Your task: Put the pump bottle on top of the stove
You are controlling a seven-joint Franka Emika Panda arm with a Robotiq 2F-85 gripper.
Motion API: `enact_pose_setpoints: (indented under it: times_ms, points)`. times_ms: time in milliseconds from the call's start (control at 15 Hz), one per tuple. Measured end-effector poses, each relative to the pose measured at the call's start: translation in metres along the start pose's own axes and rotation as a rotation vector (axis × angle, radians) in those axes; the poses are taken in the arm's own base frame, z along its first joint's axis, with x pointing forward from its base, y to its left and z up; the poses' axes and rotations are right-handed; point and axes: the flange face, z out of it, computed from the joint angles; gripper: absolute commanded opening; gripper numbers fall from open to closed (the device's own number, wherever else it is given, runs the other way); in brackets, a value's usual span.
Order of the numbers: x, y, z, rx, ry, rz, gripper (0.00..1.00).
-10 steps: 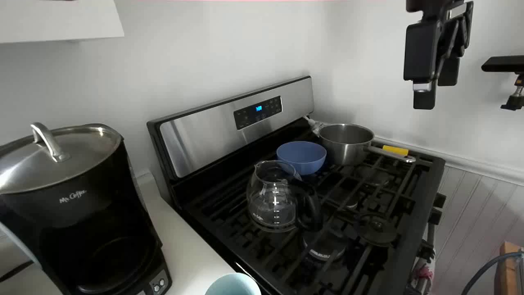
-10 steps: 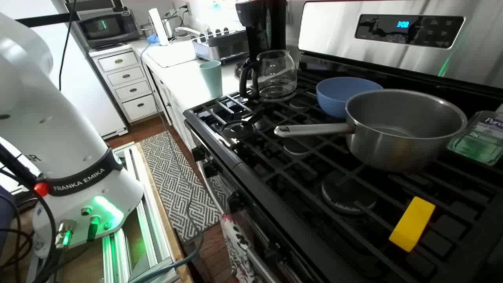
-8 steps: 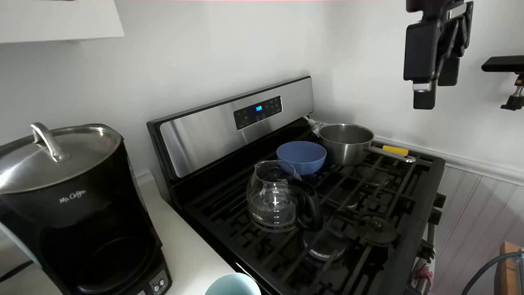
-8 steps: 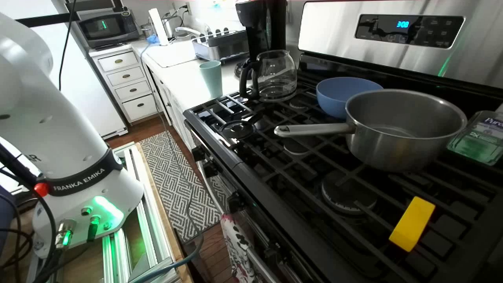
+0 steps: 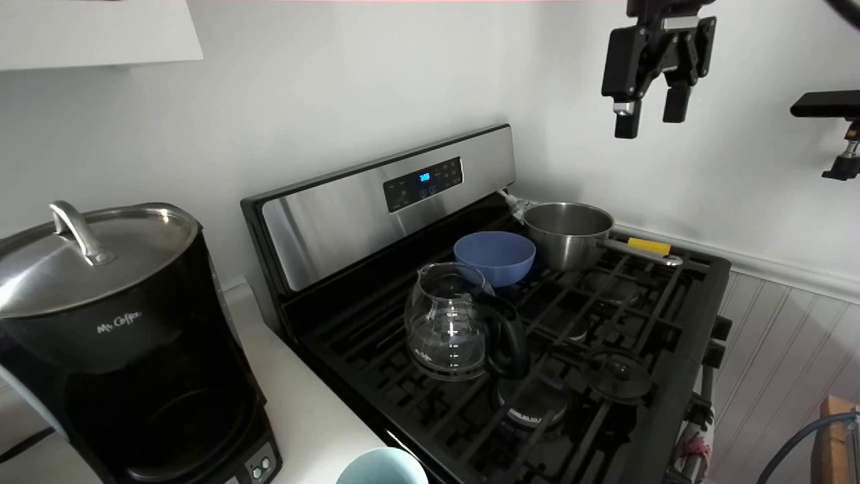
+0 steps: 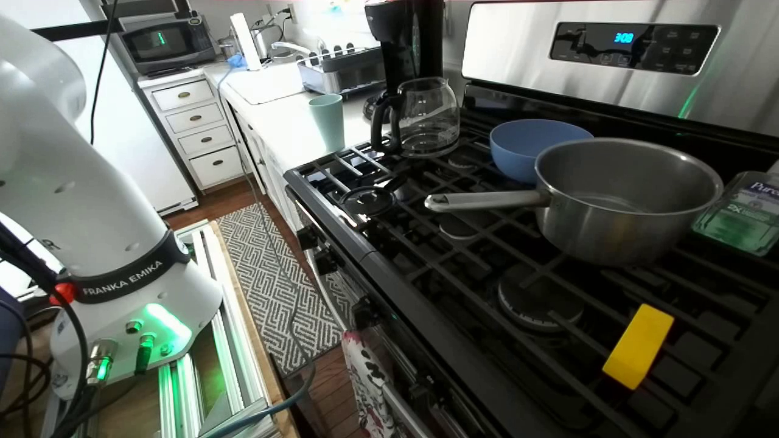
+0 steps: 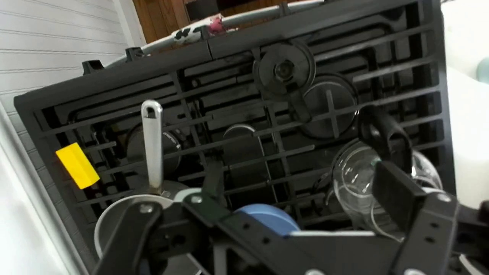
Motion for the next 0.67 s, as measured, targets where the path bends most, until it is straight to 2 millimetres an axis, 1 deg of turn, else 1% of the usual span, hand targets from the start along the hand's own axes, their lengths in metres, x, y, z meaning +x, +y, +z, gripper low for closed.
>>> enact_pose_setpoints:
  times_ms: [200,333,400,533,667]
  points:
    - [0.048,0.034,0.007,0.025,0.0,0.08,1.0]
    - [0.076,0.048,0.017,0.037,-0.03,0.121,1.0]
    - [0.086,0.051,0.022,0.037,-0.041,0.13,1.0]
    - [0.095,0.05,0.026,0.036,-0.052,0.134,1.0]
    - [0.096,0.049,0.024,0.035,-0.05,0.133,1.0]
